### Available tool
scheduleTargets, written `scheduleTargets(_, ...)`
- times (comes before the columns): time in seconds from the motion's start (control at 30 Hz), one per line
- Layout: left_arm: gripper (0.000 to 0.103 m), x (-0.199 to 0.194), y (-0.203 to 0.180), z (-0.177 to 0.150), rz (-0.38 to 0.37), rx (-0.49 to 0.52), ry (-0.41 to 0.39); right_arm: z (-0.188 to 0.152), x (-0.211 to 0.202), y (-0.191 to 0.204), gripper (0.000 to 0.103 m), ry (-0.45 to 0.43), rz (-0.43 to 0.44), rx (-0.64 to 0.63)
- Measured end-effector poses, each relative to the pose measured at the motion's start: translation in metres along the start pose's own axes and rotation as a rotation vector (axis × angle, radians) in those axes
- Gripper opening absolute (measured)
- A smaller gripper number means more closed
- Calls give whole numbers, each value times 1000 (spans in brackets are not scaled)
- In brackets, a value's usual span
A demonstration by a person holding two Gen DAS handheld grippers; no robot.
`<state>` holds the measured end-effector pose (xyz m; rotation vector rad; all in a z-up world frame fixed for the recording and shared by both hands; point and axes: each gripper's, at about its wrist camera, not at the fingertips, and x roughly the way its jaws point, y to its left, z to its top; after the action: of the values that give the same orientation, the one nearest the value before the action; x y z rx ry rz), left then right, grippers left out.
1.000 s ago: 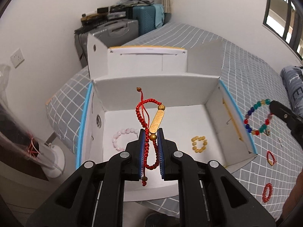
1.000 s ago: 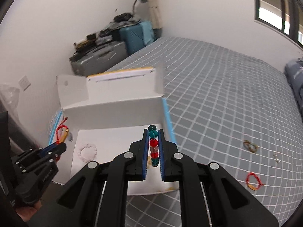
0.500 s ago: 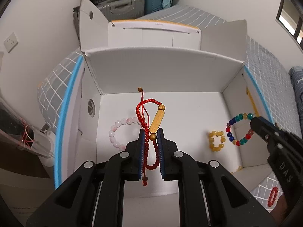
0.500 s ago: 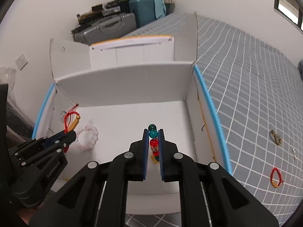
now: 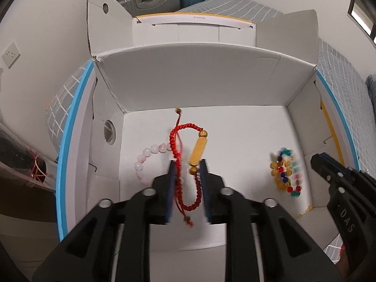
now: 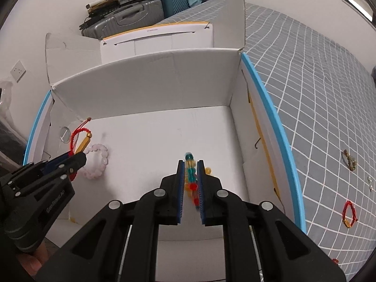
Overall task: Organize jewelry
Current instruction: 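Open both tools to release the bracelets into the box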
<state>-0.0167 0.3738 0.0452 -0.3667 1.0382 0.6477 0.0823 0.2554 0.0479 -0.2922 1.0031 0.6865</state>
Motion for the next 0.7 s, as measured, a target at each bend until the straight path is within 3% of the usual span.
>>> scheduleTargets(0.07, 49, -3, 1, 1, 7, -6, -11, 1, -2, 0, 13, 4, -4, 3)
scheduleTargets(0.1, 51, -5, 2, 1, 12, -5, -19, 1, -3, -1, 16, 3, -2, 2)
scheduleTargets(0.17, 66, -10, 3, 1, 27, -3, -41, 1, -7, -2, 33, -3, -3, 2)
scheduleTargets(0.27, 77, -19, 4, 1, 36, -3, -71, 0, -16, -6, 51, -24, 5, 17)
scheduleTargets(0.33, 86, -25, 2, 0, 43, 10, -94, 0, -22, -9, 54, -34, 6, 18)
scheduleTargets(0.57, 97, -46, -13, -5, 42, 36, -164, -11, -54, -30, 79, -89, -10, 9)
scheduleTargets(0.7, 97, -55, -29, -9, 29, 50, -191, -23, -75, -53, 89, -118, -24, 10)
